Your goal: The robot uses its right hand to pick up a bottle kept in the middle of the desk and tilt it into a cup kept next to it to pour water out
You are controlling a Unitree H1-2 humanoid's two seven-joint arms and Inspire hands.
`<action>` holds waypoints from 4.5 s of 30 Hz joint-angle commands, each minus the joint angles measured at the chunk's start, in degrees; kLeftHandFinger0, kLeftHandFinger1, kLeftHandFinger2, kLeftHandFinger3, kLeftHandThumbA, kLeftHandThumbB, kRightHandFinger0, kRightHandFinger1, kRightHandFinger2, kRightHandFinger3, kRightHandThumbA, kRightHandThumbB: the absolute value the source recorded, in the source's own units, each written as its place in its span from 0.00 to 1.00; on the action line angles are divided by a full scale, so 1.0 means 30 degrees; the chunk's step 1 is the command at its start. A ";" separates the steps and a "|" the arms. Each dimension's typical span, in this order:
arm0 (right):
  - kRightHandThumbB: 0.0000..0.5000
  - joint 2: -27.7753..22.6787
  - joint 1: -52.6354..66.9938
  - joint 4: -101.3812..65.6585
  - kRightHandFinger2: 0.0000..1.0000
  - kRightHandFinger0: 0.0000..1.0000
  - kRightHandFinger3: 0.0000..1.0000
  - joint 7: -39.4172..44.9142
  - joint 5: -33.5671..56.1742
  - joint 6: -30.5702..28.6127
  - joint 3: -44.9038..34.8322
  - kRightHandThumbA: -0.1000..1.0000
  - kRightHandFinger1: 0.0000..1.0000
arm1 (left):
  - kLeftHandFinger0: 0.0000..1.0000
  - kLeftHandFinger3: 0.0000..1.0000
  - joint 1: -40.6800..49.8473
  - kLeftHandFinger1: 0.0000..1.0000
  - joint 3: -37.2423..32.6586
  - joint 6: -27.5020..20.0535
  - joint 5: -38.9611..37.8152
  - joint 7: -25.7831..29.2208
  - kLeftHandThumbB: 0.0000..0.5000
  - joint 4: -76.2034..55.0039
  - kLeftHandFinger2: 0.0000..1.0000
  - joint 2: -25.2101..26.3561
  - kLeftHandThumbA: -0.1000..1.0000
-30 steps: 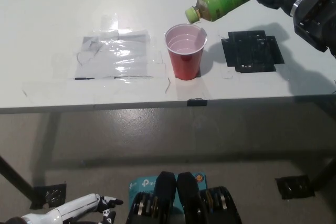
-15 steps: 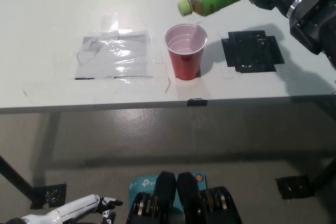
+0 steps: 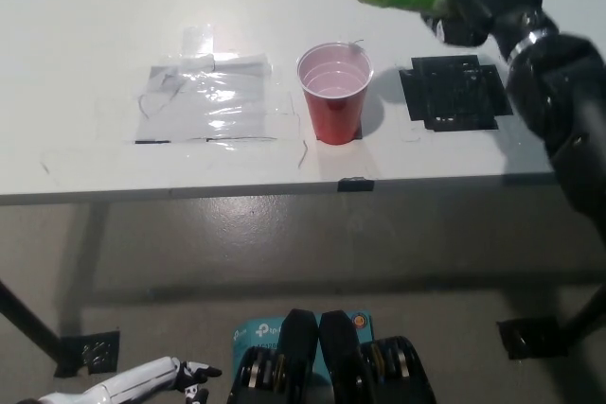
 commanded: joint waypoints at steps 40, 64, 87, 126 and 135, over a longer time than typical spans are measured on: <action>0.04 0.5140 0.2276 0.1445 0.00 0.00 0.32 -0.3512 1.0202 -0.6788 -0.7808 0.00 0.00 | 1.00 1.00 0.0267 1.00 0.0340 0.0140 0.0299 0.0346 0.83 -0.0493 1.00 0.0214 1.00; 0.47 0.4495 0.2321 0.4698 0.00 0.00 0.26 -0.7966 1.0895 -0.7883 -0.4015 0.00 0.00 | 1.00 1.00 -0.0039 1.00 0.0727 0.0120 -0.0044 0.0189 0.84 -0.0509 1.00 0.0340 1.00; 0.42 0.3488 0.2339 0.5611 0.00 0.00 0.21 -0.9729 1.1745 -0.7883 -0.1903 0.00 0.00 | 1.00 1.00 -0.0053 1.00 0.0989 -0.0330 -0.0032 0.0256 0.84 -0.0503 1.00 0.0255 1.00; 0.57 0.3901 0.3038 0.6984 1.00 1.00 1.00 -0.8896 1.0712 -0.3110 -0.1008 0.83 1.00 | 1.00 1.00 0.0246 1.00 0.1297 -0.0482 0.0287 0.0374 0.86 -0.0590 1.00 0.0281 1.00; 0.77 0.2831 0.4531 0.3353 1.00 1.00 1.00 -0.8040 1.0125 -0.1463 -0.0968 0.89 1.00 | 1.00 1.00 0.0281 1.00 0.1302 -0.0550 0.0432 0.0402 0.87 -0.0507 1.00 0.0330 1.00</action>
